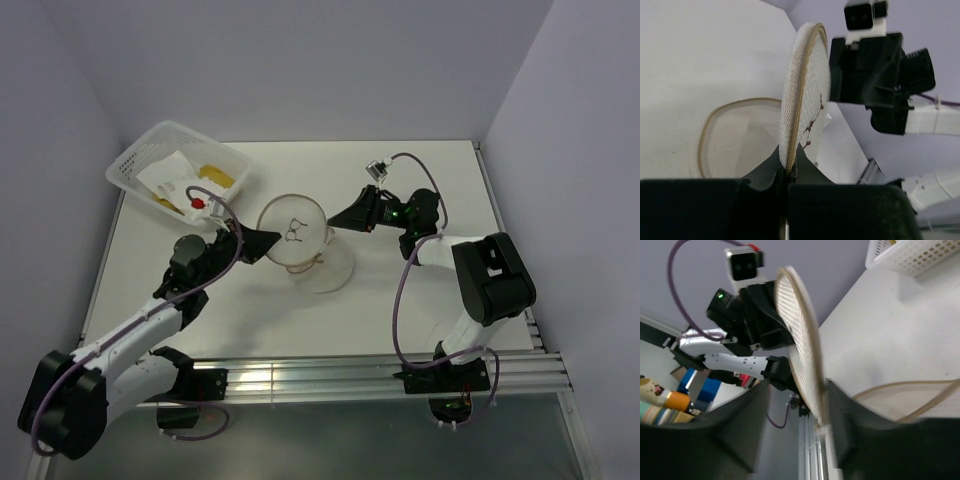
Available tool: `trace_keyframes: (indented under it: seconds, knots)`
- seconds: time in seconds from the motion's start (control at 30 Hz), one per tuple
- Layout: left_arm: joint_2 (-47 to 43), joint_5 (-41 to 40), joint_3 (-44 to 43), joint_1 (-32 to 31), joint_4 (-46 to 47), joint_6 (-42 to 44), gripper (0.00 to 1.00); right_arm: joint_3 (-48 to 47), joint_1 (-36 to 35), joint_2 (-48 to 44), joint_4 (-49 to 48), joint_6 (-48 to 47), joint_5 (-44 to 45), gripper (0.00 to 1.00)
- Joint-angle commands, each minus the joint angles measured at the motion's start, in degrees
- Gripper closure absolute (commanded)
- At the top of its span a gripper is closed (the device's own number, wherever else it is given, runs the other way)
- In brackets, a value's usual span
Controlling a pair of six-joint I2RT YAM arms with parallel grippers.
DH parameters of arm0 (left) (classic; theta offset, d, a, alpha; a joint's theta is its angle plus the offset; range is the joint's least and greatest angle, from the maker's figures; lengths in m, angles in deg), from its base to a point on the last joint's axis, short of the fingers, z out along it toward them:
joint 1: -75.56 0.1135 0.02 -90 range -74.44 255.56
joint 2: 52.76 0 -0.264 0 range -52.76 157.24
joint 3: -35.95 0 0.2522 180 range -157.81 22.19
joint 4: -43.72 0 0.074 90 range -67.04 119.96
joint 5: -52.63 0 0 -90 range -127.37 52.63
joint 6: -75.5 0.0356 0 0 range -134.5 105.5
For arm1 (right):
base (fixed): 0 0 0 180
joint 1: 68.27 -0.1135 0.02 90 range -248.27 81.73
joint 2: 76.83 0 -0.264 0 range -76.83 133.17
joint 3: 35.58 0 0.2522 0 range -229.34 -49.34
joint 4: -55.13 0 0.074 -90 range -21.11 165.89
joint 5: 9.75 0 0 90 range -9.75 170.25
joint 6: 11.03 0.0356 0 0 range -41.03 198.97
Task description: Place the bra in the laundry bag and zip it closed
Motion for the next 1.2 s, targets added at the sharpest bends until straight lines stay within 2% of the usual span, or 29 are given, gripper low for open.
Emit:
trace_keyframes:
  seconds: [0.0, 0.03, 0.07, 0.1, 0.13, 0.17, 0.2, 0.37, 0.6, 0.77, 0.83, 1.03, 1.17]
  knots:
    - [-9.17, -12.19, -1.89, 0.07, -9.62, 2.73, 1.00, -2.44, 0.02, -0.64, 3.84, -3.42, 2.33, 0.32]
    - [-10.95, -14.23, -2.94, 0.07, -12.17, 3.08, 1.00, -2.97, -0.07, -1.60, 7.79, -6.41, 3.74, 0.17]
    - [-12.88, -16.17, -3.65, 0.07, -14.81, 3.78, 1.00, -4.20, -0.16, -2.74, 20.62, -10.36, 7.14, 0.12]
    - [-16.21, -18.10, -4.52, 0.07, -20.06, 4.13, 1.00, -5.69, -0.50, -5.28, 30.23, -21.80, 9.96, 0.08]
    - [-17.63, -20.47, -6.36, 0.07, -22.20, 5.27, 1.00, -10.23, -1.81, -6.61, 48.51, -28.35, 13.99, 0.01]
    - [-18.78, -21.89, -7.25, 0.07, -23.52, 5.97, 1.00, -12.53, -2.96, -8.28, 54.44, -33.11, 23.17, 0.00]
    - [-20.44, -22.51, -8.04, 0.07, -25.80, 6.50, 1.00, -14.73, -3.66, -8.90, 57.81, -37.86, 26.31, 0.00]
    - [-19.85, -21.91, -13.93, -0.45, -27.93, 10.46, 1.00, -13.17, -4.37, -12.41, 57.31, -35.80, 31.69, 0.00]
    - [-8.80, -22.86, -20.88, -5.54, -31.62, 15.38, 1.00, -5.81, -4.90, -19.36, 58.19, -36.06, 38.55, 0.00]
    - [3.14, -34.19, -25.79, -17.75, -35.21, 17.23, 1.00, -2.37, -6.66, -27.09, 61.88, -38.88, 45.48, 0.02]
    - [7.38, -39.03, -30.71, -21.44, -38.64, 18.11, 1.00, -0.44, -6.66, -29.90, 63.89, -38.35, 49.26, 0.05]
    - [21.01, -49.21, -43.71, -26.55, -50.42, 17.50, 1.00, 3.52, -6.66, -42.29, 69.78, -37.91, 60.69, 0.13]
    - [27.42, -52.23, -49.79, -30.77, -53.16, 17.50, 1.00, 6.07, -6.57, -49.07, 73.56, -37.12, 70.00, 0.22]
